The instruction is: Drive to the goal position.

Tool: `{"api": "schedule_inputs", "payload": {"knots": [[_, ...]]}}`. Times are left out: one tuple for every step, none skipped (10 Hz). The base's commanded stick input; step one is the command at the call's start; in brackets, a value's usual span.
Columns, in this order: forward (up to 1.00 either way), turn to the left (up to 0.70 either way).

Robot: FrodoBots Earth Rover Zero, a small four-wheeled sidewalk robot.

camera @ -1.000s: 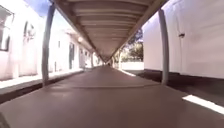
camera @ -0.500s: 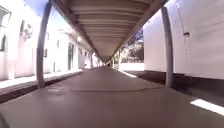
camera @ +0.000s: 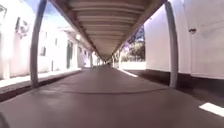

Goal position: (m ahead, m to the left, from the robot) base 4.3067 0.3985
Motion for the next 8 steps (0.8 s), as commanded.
{"api": "schedule_inputs", "payload": {"knots": [[0.50, 0.00], [0.50, 0.00], [0.50, 0.00], [0.50, 0.00], [0.50, 0.00], [0.50, 0.00], [0.50, 0.00], [0.50, 0.00]]}}
